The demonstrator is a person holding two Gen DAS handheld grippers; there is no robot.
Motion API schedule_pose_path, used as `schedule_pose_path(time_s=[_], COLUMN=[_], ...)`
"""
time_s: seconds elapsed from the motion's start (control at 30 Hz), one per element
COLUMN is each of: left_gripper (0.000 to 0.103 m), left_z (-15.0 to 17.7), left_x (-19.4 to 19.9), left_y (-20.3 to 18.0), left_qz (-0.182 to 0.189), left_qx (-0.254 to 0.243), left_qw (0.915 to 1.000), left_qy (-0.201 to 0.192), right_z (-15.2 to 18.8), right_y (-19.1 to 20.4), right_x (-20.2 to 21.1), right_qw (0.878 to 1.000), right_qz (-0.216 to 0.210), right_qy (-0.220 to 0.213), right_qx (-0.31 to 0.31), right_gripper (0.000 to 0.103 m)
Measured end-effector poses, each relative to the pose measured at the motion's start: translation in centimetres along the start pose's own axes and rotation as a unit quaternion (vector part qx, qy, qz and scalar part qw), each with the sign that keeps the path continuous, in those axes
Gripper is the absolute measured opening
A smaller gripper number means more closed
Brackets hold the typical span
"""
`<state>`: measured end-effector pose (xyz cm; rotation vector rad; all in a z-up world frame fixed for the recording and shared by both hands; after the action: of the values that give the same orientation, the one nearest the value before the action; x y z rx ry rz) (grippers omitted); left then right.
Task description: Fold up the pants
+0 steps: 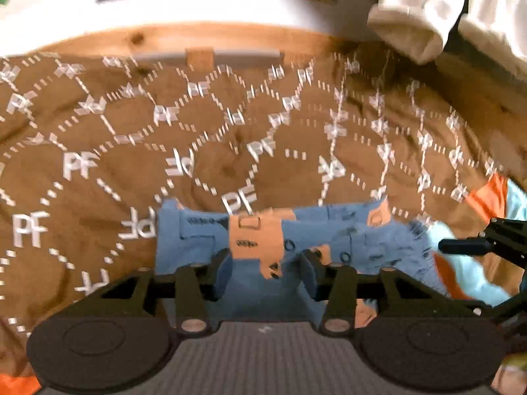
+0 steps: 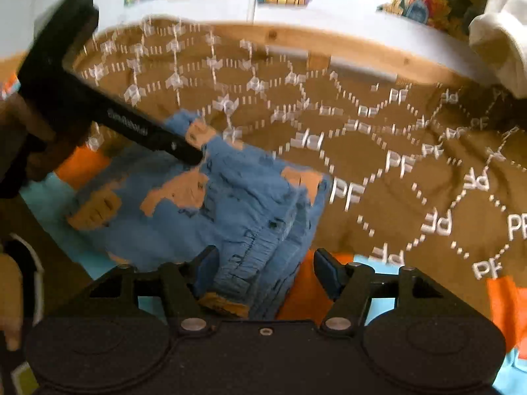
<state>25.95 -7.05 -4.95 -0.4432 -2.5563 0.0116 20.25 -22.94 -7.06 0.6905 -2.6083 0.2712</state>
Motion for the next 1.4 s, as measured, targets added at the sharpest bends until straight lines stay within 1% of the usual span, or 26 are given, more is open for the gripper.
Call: schedule_pose_path(time_s=[0.07, 0.1, 0.13, 0.17, 0.23, 0.27, 0.3, 0.37, 0.4, 0.43, 0.5, 0.53, 0.6, 0.63, 0.7, 0.73, 0.8, 0.83, 0.87, 0.9, 0.97, 1.03, 1.13, 1.2, 1.3, 1.4], left_gripper=[0.071, 0.072, 0.072, 0.072, 0.072, 0.075, 0.082, 0.085, 0.084, 0.084, 0.089, 0.091, 0.097, 0.098, 0.101, 0.101, 0.101, 0.101, 0.101, 0.101, 0.101, 0.102, 0.103, 0.103, 0.103, 0.103], left_z=[-0.6, -0.8, -0.7, -0.5, -0.2, 0.4, 0.7, 0.5, 0.3, 0.1, 0.1, 0.3, 0.8, 1.3, 2.3, 3.1, 4.9, 5.6, 5.9, 6.0, 6.0, 6.1, 6.4, 6.9, 7.7, 7.9], left_x=[1.6, 2.1, 2.3, 2.1, 0.6, -0.5, -1.2, -0.8, -0.2, 0.4, 1.6, 2.4, 4.3, 5.1, 6.1, 6.3, 6.0, 5.9, 6.1, 6.3, 7.1, 7.7, 8.8, 9.3, 9.7, 10.3], left_y=[-0.4, -0.7, -0.8, -0.8, 0.4, 1.2, 1.9, 2.8, 3.0, 3.0, 2.8, 2.5, 2.1, 1.9, 1.3, 1.1, 1.1, 1.2, 1.3, 1.5, 2.0, 2.9, 3.2, 3.2, 3.1, 3.2], left_qz=[0.007, 0.005, -0.009, -0.032, -0.085, -0.11, -0.118, -0.116, -0.112, -0.109, -0.108, -0.103, -0.097, -0.096, -0.098, -0.105, -0.128, -0.137, -0.141, -0.141, -0.141, -0.145, -0.135, -0.132, -0.133, -0.138], left_qx=[-0.001, -0.007, -0.024, -0.043, -0.069, -0.075, -0.069, -0.026, -0.007, 0.004, 0.008, 0.007, 0.009, 0.009, 0.001, -0.01, -0.044, -0.059, -0.063, -0.056, -0.034, -0.007, 0.026, 0.035, 0.042, 0.051], left_qw=[0.9996, 0.9994, 0.9991, 0.9982, 0.994, 0.9909, 0.9902, 0.9927, 0.9936, 0.9939, 0.994, 0.9946, 0.9953, 0.9953, 0.9952, 0.9943, 0.9897, 0.9872, 0.9866, 0.9874, 0.9886, 0.9883, 0.9894, 0.989, 0.9878, 0.9866], left_qy=[-0.027, -0.033, -0.033, -0.028, -0.005, 0.018, 0.029, 0.024, 0.017, 0.01, 0.007, 0.004, -0.003, -0.006, -0.001, 0.012, 0.046, 0.056, 0.053, 0.046, 0.043, 0.046, 0.047, 0.057, 0.069, 0.07], right_z=[-1.3, -2.0, -2.7, -3.3, -4.0, -3.8, -3.1, -1.7, -1.3, -1.3, -1.8, -2.2, -2.6, -2.7, -2.5, -2.2, -1.2, -0.1, 0.7, 1.2, 1.5, 1.3, 0.8, 0.7, 0.7, 0.7], right_y=[-0.4, -0.6, -0.8, -0.9, -1.2, -1.5, -1.9, -2.9, -3.3, -3.5, -3.2, -3.0, -2.2, -1.5, -0.3, 0.2, 0.8, 0.7, 0.7, 0.7, 0.5, 0.4, 0.5, 0.8, 1.3, 1.8], right_x=[0.8, 0.9, 0.6, -0.1, -1.9, -3.0, -4.3, -5.0, -4.5, -3.3, -1.4, -0.3, 1.3, 1.8, 2.0, 1.9, 1.3, 0.8, 0.5, 0.5, 1.4, 2.5, 4.4, 5.0, 4.8, 4.9], right_qw=[0.999, 0.999, 0.998, 0.998, 0.997, 0.996, 0.996, 0.994, 0.994, 0.993, 0.993, 0.992, 0.993, 0.995, 0.996, 0.996, 0.996, 0.995, 0.994, 0.994, 0.994, 0.993, 0.993, 0.992, 0.992, 0.992], right_qz=[0.012, 0.017, 0.022, 0.029, 0.056, 0.071, 0.088, 0.105, 0.109, 0.107, 0.109, 0.108, 0.092, 0.079, 0.074, 0.078, 0.089, 0.095, 0.098, 0.097, 0.097, 0.109, 0.113, 0.111, 0.117, 0.117], right_qy=[-0.035, -0.048, -0.059, -0.062, -0.061, -0.047, -0.028, -0.01, -0.013, -0.027, -0.048, -0.056, -0.066, -0.064, -0.05, -0.04, -0.005, 0.024, 0.043, 0.05, 0.045, 0.035, 0.002, -0.011, -0.008, -0.008], right_qx=[0.01, 0.011, 0.007, 0.005, 0.004, 0.005, 0.008, -0.001, -0.017, -0.034, -0.025, -0.016, -0.02, -0.02, -0.003, 0.009, 0.023, 0.024, 0.021, 0.011, -0.009, -0.014, -0.046, -0.058, -0.052, -0.051], right_gripper=[0.072, 0.073, 0.073, 0.073, 0.076, 0.078, 0.078, 0.078, 0.078, 0.08, 0.088, 0.089, 0.098, 0.098, 0.098, 0.098, 0.098, 0.098, 0.097, 0.097, 0.097, 0.097, 0.102, 0.102, 0.102, 0.102])
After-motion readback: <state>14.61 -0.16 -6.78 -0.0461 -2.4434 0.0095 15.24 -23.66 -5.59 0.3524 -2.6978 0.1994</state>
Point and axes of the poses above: each gripper's, at about its wrist camera, not at the fingertips, and x roughly against the way its jaws point, y to its left, z to its underside, the point moved 8 cm from there along -x, roughly the way its jaws point, and after that the axes turned 9 degrees about -y, right-handed, at the moved point
